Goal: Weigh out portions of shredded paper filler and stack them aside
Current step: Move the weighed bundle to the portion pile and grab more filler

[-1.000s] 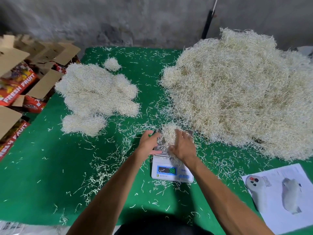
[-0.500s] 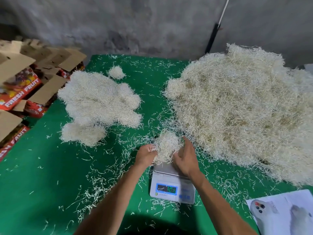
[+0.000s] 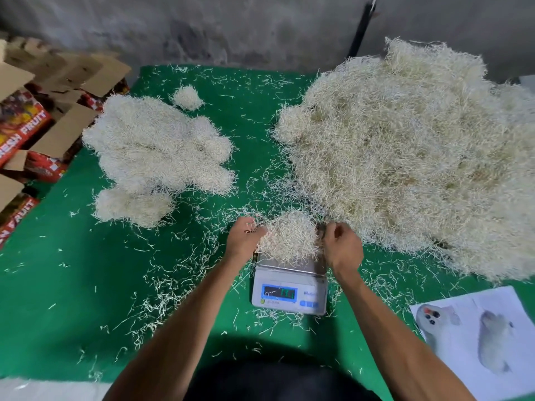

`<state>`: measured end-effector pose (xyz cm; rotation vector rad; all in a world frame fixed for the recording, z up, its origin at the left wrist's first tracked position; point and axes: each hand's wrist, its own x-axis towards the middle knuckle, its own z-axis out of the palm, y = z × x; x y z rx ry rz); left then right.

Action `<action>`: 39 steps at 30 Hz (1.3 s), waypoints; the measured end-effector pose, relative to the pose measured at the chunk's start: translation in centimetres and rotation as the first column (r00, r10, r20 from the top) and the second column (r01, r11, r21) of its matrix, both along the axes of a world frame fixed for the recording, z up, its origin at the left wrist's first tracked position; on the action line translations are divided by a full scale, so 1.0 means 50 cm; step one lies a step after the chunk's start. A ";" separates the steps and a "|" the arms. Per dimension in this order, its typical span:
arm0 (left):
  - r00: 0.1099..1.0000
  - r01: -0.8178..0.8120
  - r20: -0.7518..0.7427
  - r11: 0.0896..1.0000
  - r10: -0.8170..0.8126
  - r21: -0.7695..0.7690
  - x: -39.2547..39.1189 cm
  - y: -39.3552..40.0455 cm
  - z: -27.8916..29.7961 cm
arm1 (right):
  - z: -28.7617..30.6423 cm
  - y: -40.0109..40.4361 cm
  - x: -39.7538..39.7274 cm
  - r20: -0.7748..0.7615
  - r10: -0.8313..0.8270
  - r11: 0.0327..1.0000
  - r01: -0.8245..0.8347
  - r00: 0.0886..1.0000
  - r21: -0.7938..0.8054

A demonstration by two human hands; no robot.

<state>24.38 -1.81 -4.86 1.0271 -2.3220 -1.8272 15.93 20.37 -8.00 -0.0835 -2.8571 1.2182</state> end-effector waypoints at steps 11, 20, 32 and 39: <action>0.988 -0.142 -0.047 0.987 0.146 0.076 0.052 0.010 -0.011 | 0.008 -0.006 0.002 0.022 0.020 0.997 -0.018 1.000 -0.074; 0.973 -0.213 -0.060 0.968 0.222 0.135 0.048 -0.002 -0.013 | 0.012 -0.013 0.005 0.047 0.023 0.995 -0.019 0.999 -0.096; 0.969 -0.245 0.066 0.946 0.237 0.211 0.013 0.020 -0.024 | 0.019 -0.055 0.014 -0.001 0.113 0.933 -0.106 0.994 -0.344; 0.987 -0.122 0.130 0.969 0.095 0.214 -0.007 0.069 -0.022 | 0.040 -0.118 0.066 0.142 0.334 0.907 -0.277 0.932 -0.316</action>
